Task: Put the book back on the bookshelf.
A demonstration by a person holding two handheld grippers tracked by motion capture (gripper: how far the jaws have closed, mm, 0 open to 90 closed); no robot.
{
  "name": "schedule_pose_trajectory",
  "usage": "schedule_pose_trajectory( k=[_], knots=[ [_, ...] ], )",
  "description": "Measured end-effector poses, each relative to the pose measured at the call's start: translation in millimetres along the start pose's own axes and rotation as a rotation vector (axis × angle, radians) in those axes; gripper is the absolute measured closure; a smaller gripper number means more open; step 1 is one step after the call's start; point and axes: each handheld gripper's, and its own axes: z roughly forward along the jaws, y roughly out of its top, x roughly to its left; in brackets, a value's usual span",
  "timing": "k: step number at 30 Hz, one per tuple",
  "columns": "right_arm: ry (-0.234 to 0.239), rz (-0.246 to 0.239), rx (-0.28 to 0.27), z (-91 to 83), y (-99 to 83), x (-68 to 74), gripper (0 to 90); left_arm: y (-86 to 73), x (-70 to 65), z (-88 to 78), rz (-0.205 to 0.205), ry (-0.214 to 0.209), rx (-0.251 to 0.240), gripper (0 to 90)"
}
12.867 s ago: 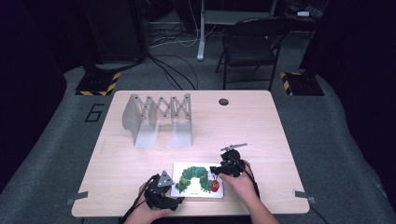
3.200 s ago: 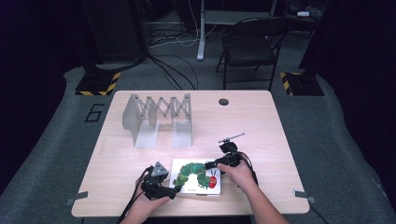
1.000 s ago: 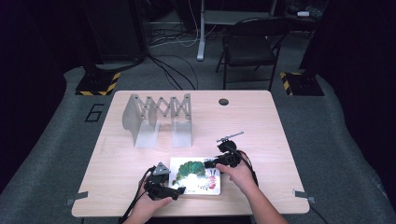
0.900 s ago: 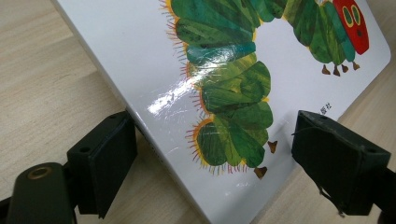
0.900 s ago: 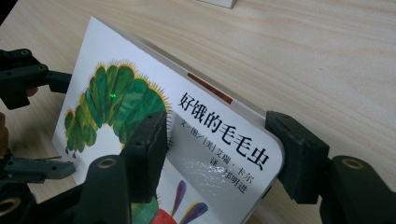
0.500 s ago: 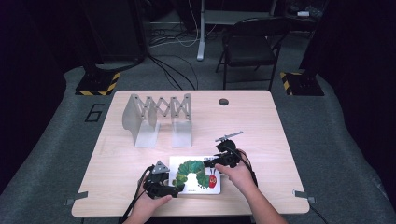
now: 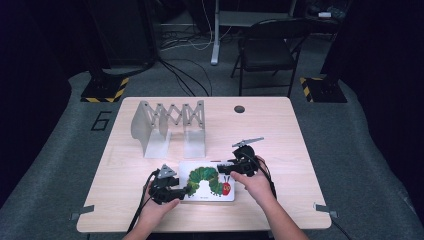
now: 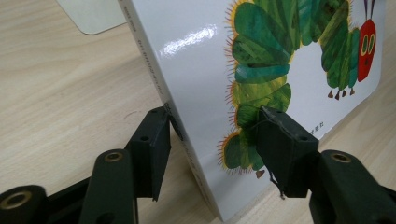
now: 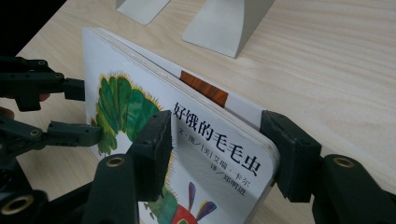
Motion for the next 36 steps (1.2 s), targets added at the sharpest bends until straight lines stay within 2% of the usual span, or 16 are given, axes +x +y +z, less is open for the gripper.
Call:
schedule_pose_trajectory(
  k=[3, 4, 12, 15, 16, 18, 20, 22, 25, 26, 29, 31, 33, 34, 36],
  knots=[
    [-0.003, -0.014, 0.003, -1.0, 1.8, 3.5, 44.8, 0.4, 1.5, -3.0, -0.002, 0.008, -0.005, 49.2],
    [-0.005, -0.032, 0.0, -2.1, 3.1, 5.8, 44.8, 1.0, 2.2, -4.5, -0.001, 0.007, -0.006, 49.8],
    [0.016, -0.051, -0.029, -9.8, 8.8, 13.9, 45.2, 5.8, 3.6, -14.4, 0.02, 0.06, -0.046, 55.4],
    [0.021, -0.054, -0.034, -11.2, 9.6, 15.1, 44.3, 7.2, 3.5, -16.9, 0.027, 0.068, -0.055, 57.3],
    [0.028, -0.072, -0.038, -11.3, 10.5, 15.2, 42.7, 8.9, 3.0, -20.5, 0.037, 0.079, -0.068, 57.9],
    [0.028, -0.063, -0.027, -12.0, 10.5, 16.2, 42.1, 10.1, 3.2, -23.2, 0.044, 0.08, -0.075, 58.3],
    [0.035, -0.069, -0.017, -11.4, 10.6, 16.5, 41.8, 11.6, 2.6, -27.2, 0.079, 0.103, -0.09, 58.9],
    [0.038, -0.074, -0.018, -10.9, 10.7, 16.3, 41.7, 11.1, 1.9, -27.3, 0.074, 0.096, -0.081, 59.0],
    [0.057, -0.083, -0.007, -10.7, 10.0, 18.8, 42.2, 6.2, 6.1, -22.6, 0.092, 0.082, -0.042, 58.9],
    [0.063, -0.1, -0.008, -10.3, 10.1, 18.4, 41.5, 6.2, 6.1, -22.6, 0.092, 0.082, -0.042, 58.6],
    [0.065, -0.11, -0.011, -9.8, 9.4, 19.3, 40.4, 4.9, 7.8, -23.0, 0.086, 0.057, -0.056, 57.1],
    [0.075, -0.093, -0.007, -10.9, 7.8, 19.9, 39.1, 5.1, 8.2, -23.1, 0.092, 0.046, -0.059, 53.8],
    [0.081, -0.108, -0.018, -10.2, 7.2, 18.4, 39.0, 5.4, 8.9, -23.7, 0.094, 0.035, -0.053, 53.3],
    [0.09, -0.08, -0.01, -11.5, 5.7, 19.0, 39.0, 5.6, 9.3, -23.7, 0.092, 0.029, -0.056, 52.5],
    [0.093, -0.089, -0.012, -11.4, 5.5, 18.1, 39.0, 6.1, 10.1, -24.2, 0.092, 0.016, -0.064, 52.0]
  ],
)
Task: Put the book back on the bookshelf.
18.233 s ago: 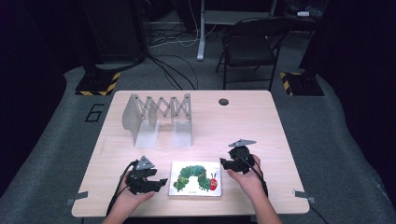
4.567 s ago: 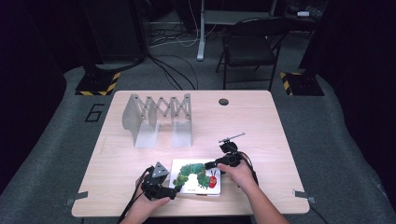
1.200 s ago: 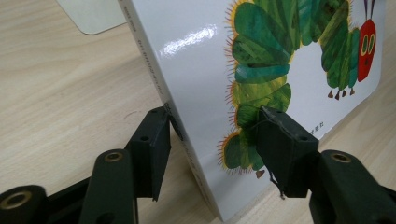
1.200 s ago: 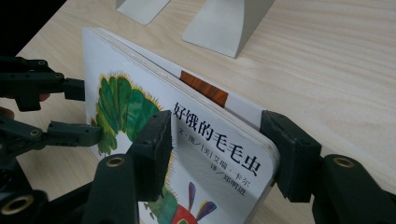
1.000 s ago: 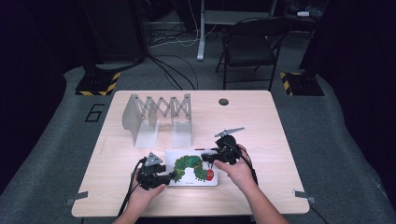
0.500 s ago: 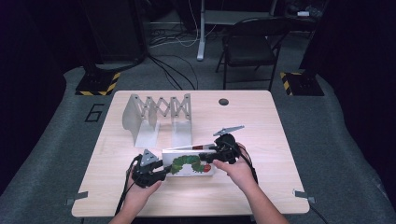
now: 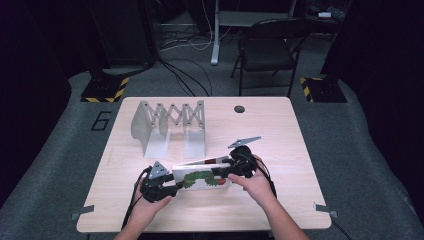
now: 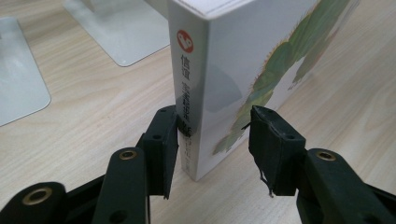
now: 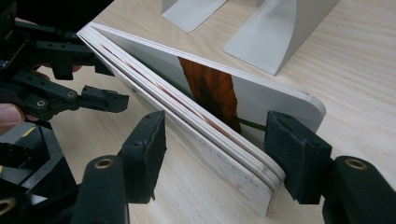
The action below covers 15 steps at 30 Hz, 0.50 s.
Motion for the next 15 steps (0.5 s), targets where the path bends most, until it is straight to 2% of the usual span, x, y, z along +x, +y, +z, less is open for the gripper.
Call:
schedule_pose_trajectory(
  k=[1, 2, 7, 8, 10, 14, 15],
  knots=[
    [0.003, -0.003, -0.001, -0.3, -0.7, -0.6, 38.9, 0.8, 0.6, -1.2, 0.006, -0.01, 0.004, 51.4],
    [0.004, -0.003, -0.001, -0.4, -1.1, -0.5, 38.8, 2.3, 0.8, -2.4, 0.014, -0.018, -0.013, 50.8],
    [-0.005, -0.004, 0.004, -0.9, -3.6, -0.5, 38.2, 5.8, 0.1, -3.6, 0.015, -0.026, -0.03, 46.9],
    [-0.015, -0.009, 0.007, -1.3, -6.0, -1.3, 38.3, 8.3, 0.3, -4.5, 0.033, -0.024, -0.037, 46.7],
    [-0.016, -0.004, 0.012, -1.7, -6.9, -1.3, 38.2, 10.1, 0.0, -5.3, 0.036, -0.025, -0.042, 46.4],
    [-0.039, -0.005, 0.011, -3.6, -12.2, -5.5, 37.5, 15.0, 0.1, -6.3, 0.03, -0.047, -0.058, 46.5],
    [-0.059, 0.005, 0.014, -5.5, -15.5, -7.2, 37.4, 16.1, -0.2, -5.8, 0.027, -0.06, -0.057, 47.1]
  ],
)
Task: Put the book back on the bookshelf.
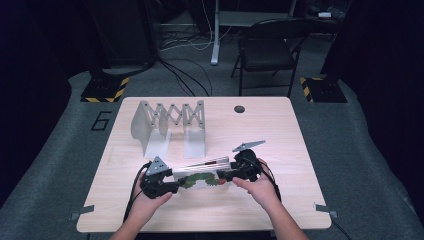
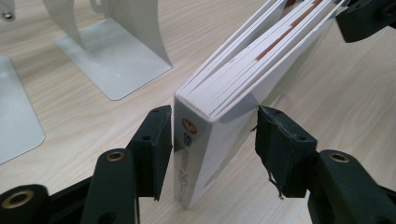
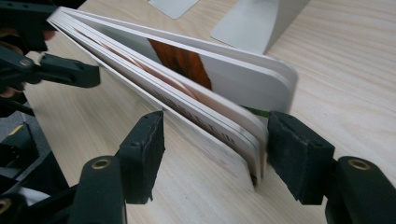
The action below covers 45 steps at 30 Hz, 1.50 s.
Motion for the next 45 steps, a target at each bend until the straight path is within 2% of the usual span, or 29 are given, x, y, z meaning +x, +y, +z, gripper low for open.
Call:
schedule_pose_trajectory(
  k=[4, 5, 8, 11, 15, 17, 20, 23, 25, 26, 28, 32, 33, 34, 35, 40, 45],
  knots=[
    [-0.022, 0.001, -0.008, -1.6, -4.3, -3.9, 37.4, 1.6, -0.8, 1.5, 0.011, -0.002, 0.004, 47.4],
    [-0.028, 0.015, -0.009, -2.2, -6.6, -5.8, 37.5, 2.3, -0.4, 1.9, 0.019, 0.0, 0.004, 47.5],
    [-0.031, 0.029, -0.005, -1.9, -8.5, -7.3, 37.9, 2.5, -0.9, 2.3, 0.005, -0.003, 0.003, 47.5],
    [-0.021, 0.026, 0.012, 2.4, -11.1, -10.6, 44.1, 2.5, -0.4, 1.8, 0.012, -0.012, 0.004, 49.2],
    [-0.007, 0.02, 0.032, 6.5, -12.1, -10.9, 46.9, 2.0, -2.4, 1.3, 0.024, -0.014, 0.002, 51.8],
    [-0.021, 0.023, 0.035, 8.4, -12.4, -10.9, 47.7, 0.6, -6.1, -1.1, 0.051, -0.023, 0.013, 54.5],
    [-0.018, 0.018, 0.029, 8.9, -12.4, -12.9, 48.0, -1.0, -9.1, -3.5, 0.072, -0.028, 0.018, 57.5],
    [-0.01, 0.033, 0.028, 10.4, -12.6, -15.6, 48.2, -2.9, -13.4, -6.1, 0.078, -0.046, 0.024, 61.9],
    [-0.01, 0.024, 0.026, 11.0, -12.8, -16.7, 48.2, -3.7, -17.0, -7.0, 0.086, -0.048, 0.027, 62.8],
    [-0.013, 0.029, 0.031, 11.3, -12.5, -16.5, 48.2, -3.5, -17.5, -7.7, 0.103, -0.051, 0.034, 63.7],
    [-0.022, 0.022, 0.03, 12.1, -12.3, -16.8, 48.1, -3.9, -20.0, -8.8, 0.119, -0.072, 0.041, 66.5],
    [-0.02, 0.025, 0.022, 13.2, -12.7, -17.6, 47.8, -4.0, -23.0, -9.8, 0.148, -0.084, 0.05, 70.3],
    [-0.02, 0.033, 0.019, 14.2, -13.4, -17.9, 47.2, -4.5, -26.2, -10.1, 0.158, -0.103, 0.053, 71.3],
    [-0.02, 0.033, 0.019, 14.2, -13.4, -17.9, 47.2, -4.5, -26.2, -10.1, 0.158, -0.103, 0.053, 72.1],
    [-0.023, 0.042, 0.022, 14.9, -13.8, -18.1, 46.9, -4.7, -27.9, -10.4, 0.176, -0.102, 0.055, 72.7],
    [-0.013, 0.043, 0.017, 15.8, -14.4, -20.8, 45.5, -4.4, -34.3, -11.0, 0.185, -0.103, 0.061, 74.0],
    [-0.025, 0.063, 0.017, 15.6, -14.9, -26.7, 44.1, -1.9, -36.0, -17.8, 0.23, -0.067, 0.075, 74.2]
  ],
)
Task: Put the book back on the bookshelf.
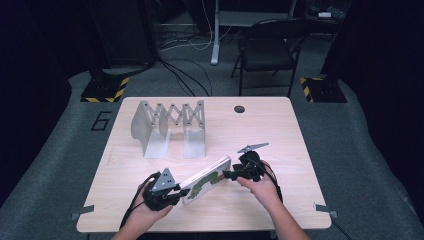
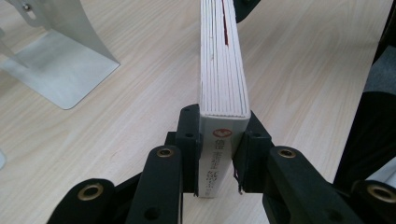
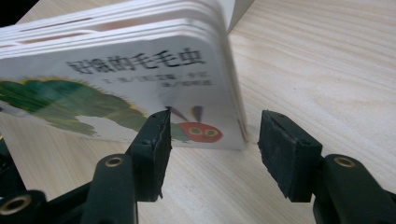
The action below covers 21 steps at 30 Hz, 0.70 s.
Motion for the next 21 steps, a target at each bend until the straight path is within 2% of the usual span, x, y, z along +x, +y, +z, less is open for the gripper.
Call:
schedule_pose_trajectory(
  k=[1, 2, 6, 7, 8, 13, 17, 18, 21],
  knots=[
    [0.0, 0.0, 0.0, 0.0, 0.0, 0.0, 44.1, 0.0, 0.0, 0.0, 0.0, 0.0, 0.0, 74.3],
    [-0.001, 0.0, 0.001, 0.1, 0.2, -0.7, 44.1, 0.1, 1.1, -2.4, 0.019, 0.006, 0.013, 74.3],
    [-0.006, -0.005, 0.008, 2.1, 0.4, -1.8, 44.1, -3.0, 4.0, -4.3, 0.008, -0.004, 0.016, 74.3],
    [-0.009, 0.002, 0.012, 2.7, 0.5, -1.1, 44.1, -4.0, 3.2, -3.8, -0.006, -0.006, 0.011, 74.2],
    [-0.008, -0.011, 0.012, 3.9, 0.9, -1.6, 44.1, -5.2, 2.9, -3.6, -0.005, -0.01, 0.014, 74.2],
    [-0.006, -0.012, 0.02, 4.6, 1.7, -1.8, 44.1, -6.4, 3.3, -4.0, -0.012, -0.016, 0.025, 73.9],
    [-0.013, -0.01, 0.005, 3.4, 1.7, -4.6, 43.9, -6.4, 5.7, -6.2, -0.005, -0.008, 0.037, 73.9],
    [-0.016, -0.004, 0.007, 1.9, 1.4, -6.8, 43.7, -6.5, 8.5, -8.4, -0.007, -0.02, 0.05, 73.8],
    [-0.018, 0.004, 0.003, 1.2, 1.0, -7.8, 43.7, -6.8, 9.7, -9.6, -0.01, -0.017, 0.051, 73.8]
  ],
)
